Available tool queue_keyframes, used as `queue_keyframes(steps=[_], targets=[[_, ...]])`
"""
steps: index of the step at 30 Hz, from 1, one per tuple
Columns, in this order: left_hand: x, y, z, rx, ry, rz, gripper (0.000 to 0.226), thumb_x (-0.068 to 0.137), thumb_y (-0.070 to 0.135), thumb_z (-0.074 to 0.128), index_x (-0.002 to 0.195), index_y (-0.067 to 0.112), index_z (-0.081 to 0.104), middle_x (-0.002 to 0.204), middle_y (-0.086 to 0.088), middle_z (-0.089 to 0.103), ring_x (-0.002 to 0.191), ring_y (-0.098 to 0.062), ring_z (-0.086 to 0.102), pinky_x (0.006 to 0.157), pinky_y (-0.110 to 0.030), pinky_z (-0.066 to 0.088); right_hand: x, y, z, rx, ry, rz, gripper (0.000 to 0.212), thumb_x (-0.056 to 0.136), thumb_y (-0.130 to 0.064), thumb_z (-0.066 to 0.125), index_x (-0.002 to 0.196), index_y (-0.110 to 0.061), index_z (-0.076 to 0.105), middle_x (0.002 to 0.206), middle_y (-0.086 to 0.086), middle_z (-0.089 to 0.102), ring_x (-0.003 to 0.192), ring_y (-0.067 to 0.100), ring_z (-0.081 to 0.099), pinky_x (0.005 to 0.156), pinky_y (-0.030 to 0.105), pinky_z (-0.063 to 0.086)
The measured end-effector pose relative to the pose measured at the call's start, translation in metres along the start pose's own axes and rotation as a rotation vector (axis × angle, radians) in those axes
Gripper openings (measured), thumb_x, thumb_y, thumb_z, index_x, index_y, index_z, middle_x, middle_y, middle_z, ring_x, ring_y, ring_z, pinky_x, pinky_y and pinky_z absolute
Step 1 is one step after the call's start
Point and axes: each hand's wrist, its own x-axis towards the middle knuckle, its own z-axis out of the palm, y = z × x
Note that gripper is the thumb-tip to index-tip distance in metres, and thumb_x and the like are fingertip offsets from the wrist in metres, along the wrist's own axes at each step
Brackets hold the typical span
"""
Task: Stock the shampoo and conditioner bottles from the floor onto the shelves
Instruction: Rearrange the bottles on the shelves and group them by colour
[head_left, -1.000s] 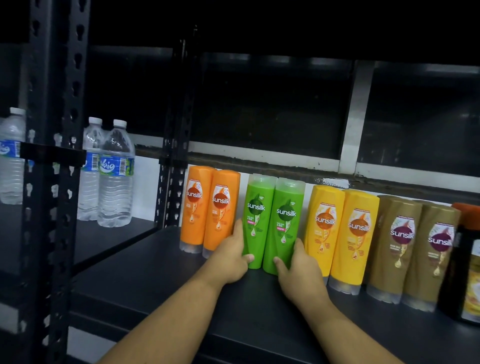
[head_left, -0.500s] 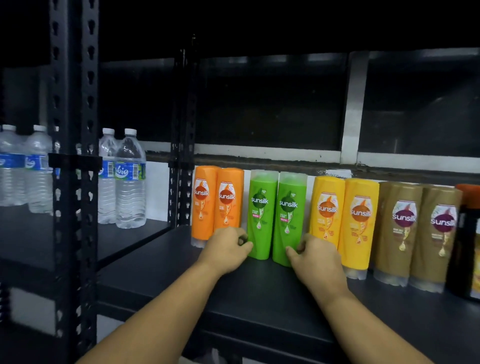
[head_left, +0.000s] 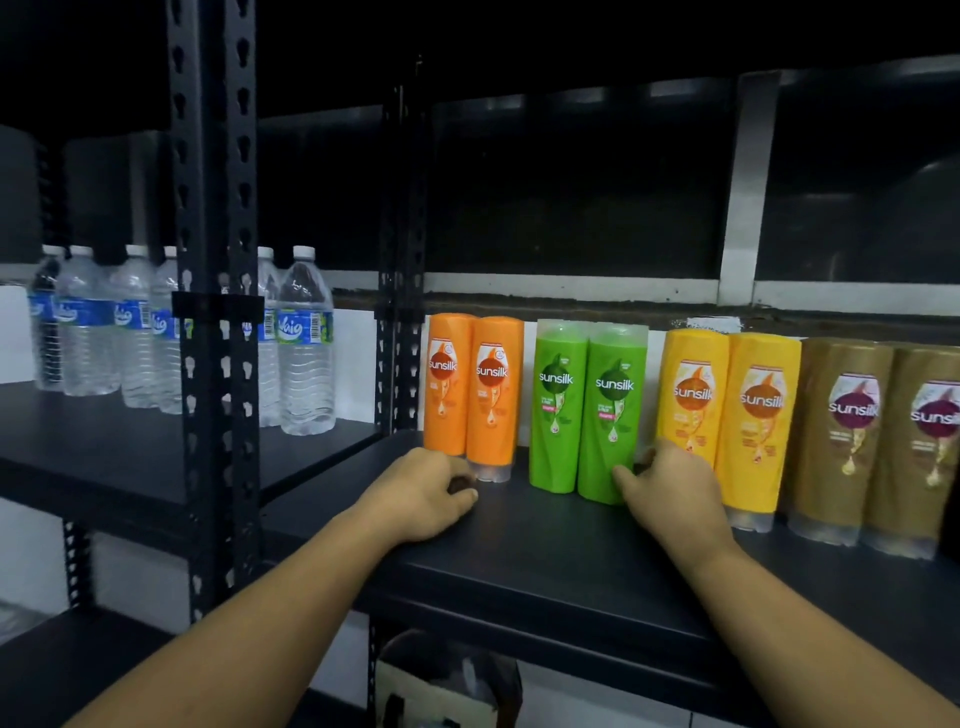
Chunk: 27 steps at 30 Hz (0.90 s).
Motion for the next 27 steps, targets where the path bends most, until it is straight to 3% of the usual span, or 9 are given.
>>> queue_keyframes(steps=[3,6,9,12,15,18,24,27], targets=[[0.007,-0.008,-0.006,-0.027,0.085,-0.063,0.016,0.096,0.039,0.061,0.099,0.029,0.073,0.096,0.007,0.069,0.090,-0.014,0.064,0.085,-0.038,0.057,-0.013,-0.020,-0.011,0.030,0.017,-0.203,0.025,0.092,-0.034,0.069,0.101,-0.011,0.071,0.089,0.004,0.073,0.083,0.025,0.068,0.071,0.034,0.053],[0.019,-0.014,-0.016,-0.116,0.207,-0.134,0.017,0.094,0.035,0.064,0.099,0.023,0.074,0.097,0.004,0.071,0.091,-0.016,0.066,0.083,-0.035,0.056,-0.025,-0.058,-0.005,0.099,-0.124,-0.386,0.038,0.095,-0.037,0.066,0.129,-0.020,0.067,0.116,-0.002,0.073,0.103,0.016,0.067,0.091,0.037,0.056],[0.036,-0.018,-0.025,-0.302,0.345,-0.205,0.018,0.095,0.032,0.069,0.105,0.018,0.075,0.101,0.005,0.069,0.097,-0.016,0.065,0.082,-0.029,0.048,-0.024,-0.095,0.021,0.178,-0.247,-0.316,0.059,0.099,-0.039,0.060,0.154,-0.025,0.042,0.138,0.000,0.062,0.122,0.023,0.061,0.104,0.037,0.049],[0.054,-0.021,-0.033,-0.573,0.476,-0.263,0.031,0.091,0.033,0.074,0.117,0.020,0.064,0.110,0.003,0.066,0.101,-0.018,0.064,0.082,-0.031,0.048,-0.017,-0.116,0.058,0.249,-0.251,-0.201,0.066,0.098,-0.038,0.059,0.154,-0.016,0.032,0.134,0.008,0.063,0.120,0.030,0.061,0.099,0.039,0.050],[0.070,-0.025,-0.033,-0.760,0.370,-0.213,0.064,0.089,0.028,0.077,0.142,0.029,0.041,0.124,0.004,0.058,0.110,-0.019,0.061,0.092,-0.042,0.054,-0.009,-0.129,0.081,0.474,-0.172,-0.022,0.073,0.092,-0.031,0.068,0.150,-0.009,0.030,0.136,0.011,0.060,0.120,0.032,0.060,0.100,0.041,0.050],[0.076,-0.033,-0.023,-0.822,0.273,-0.170,0.087,0.084,0.025,0.081,0.150,0.040,0.026,0.132,0.008,0.054,0.118,-0.018,0.058,0.101,-0.049,0.052,0.001,-0.137,0.096,0.544,-0.129,0.027,0.073,0.090,-0.021,0.071,0.147,-0.011,0.028,0.137,0.011,0.057,0.121,0.031,0.060,0.100,0.038,0.049],[0.073,-0.047,-0.005,-0.666,0.173,-0.064,0.094,0.086,0.028,0.083,0.154,0.037,0.019,0.135,0.015,0.048,0.123,-0.010,0.050,0.101,-0.037,0.045,0.006,-0.131,0.114,0.426,-0.116,-0.014,0.081,0.088,-0.008,0.067,0.153,-0.014,0.019,0.141,0.012,0.046,0.126,0.033,0.053,0.103,0.044,0.046],[0.074,-0.049,-0.004,-0.629,0.176,-0.059,0.091,0.089,0.027,0.080,0.156,0.035,0.018,0.143,0.010,0.048,0.129,-0.014,0.050,0.103,-0.039,0.044,0.008,-0.127,0.115,0.423,-0.117,-0.012,0.077,0.088,-0.005,0.067,0.151,-0.014,0.025,0.139,0.011,0.049,0.125,0.032,0.053,0.102,0.043,0.046]])
